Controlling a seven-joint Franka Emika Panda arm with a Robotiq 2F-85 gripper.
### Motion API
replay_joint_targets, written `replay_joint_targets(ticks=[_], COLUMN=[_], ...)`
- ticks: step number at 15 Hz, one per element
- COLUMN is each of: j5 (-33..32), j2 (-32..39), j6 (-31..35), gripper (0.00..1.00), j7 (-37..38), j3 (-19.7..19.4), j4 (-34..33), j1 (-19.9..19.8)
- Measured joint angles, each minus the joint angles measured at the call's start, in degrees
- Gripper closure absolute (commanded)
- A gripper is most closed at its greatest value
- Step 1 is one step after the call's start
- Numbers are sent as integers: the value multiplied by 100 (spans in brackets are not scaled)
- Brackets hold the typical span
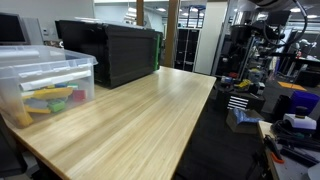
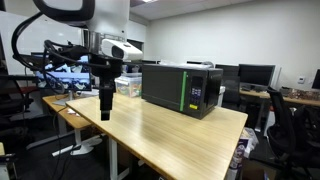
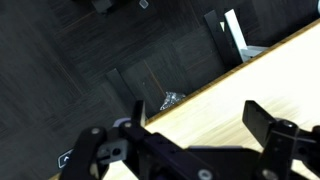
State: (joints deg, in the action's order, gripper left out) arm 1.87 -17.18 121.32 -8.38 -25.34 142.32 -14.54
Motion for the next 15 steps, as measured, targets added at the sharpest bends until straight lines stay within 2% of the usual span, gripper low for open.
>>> replay_joint_targets(ticks=[3, 9, 15], j5=[586, 1633, 2124], j2=[275, 860, 1390], j6=[0, 0, 6], gripper=[0, 0, 0], j7=[-408, -837, -1086], j3=[-369, -618, -917], j4=[-92, -384, -585], j1=[-214, -428, -957])
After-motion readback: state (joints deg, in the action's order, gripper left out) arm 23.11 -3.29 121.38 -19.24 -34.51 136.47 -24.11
